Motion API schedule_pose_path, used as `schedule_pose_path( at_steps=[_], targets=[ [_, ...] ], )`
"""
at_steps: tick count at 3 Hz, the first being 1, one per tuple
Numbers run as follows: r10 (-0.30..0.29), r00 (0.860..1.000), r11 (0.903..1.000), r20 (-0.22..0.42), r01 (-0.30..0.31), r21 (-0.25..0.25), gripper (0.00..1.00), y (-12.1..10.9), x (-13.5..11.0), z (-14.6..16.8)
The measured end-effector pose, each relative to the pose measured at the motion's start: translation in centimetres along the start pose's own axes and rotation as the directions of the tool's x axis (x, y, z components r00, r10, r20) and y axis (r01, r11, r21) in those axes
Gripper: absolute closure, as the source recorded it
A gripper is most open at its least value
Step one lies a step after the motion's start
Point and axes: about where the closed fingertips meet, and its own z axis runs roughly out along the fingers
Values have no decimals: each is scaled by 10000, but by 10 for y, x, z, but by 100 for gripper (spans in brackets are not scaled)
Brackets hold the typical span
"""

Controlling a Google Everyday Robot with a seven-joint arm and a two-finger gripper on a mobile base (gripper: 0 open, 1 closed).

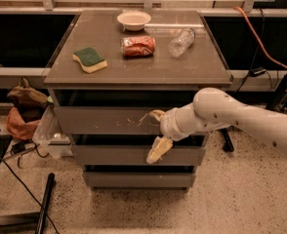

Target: Close top drawer

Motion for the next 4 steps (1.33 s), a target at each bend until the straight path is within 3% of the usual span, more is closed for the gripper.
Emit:
schedule_pose_path(
  at_steps=[1, 2, 3, 4],
  targets=[
    [1, 10000, 10000, 0, -1, 2, 0, 2, 0, -1],
    [431, 9986, 9949, -291, -402, 922, 0, 9, 9, -37],
    [966, 9949, 9541, -283, -845, 2872, 0, 17, 7, -123],
    [1541, 9865, 8730, -561, -1094, 4754, 0, 16, 16, -230]
  ],
)
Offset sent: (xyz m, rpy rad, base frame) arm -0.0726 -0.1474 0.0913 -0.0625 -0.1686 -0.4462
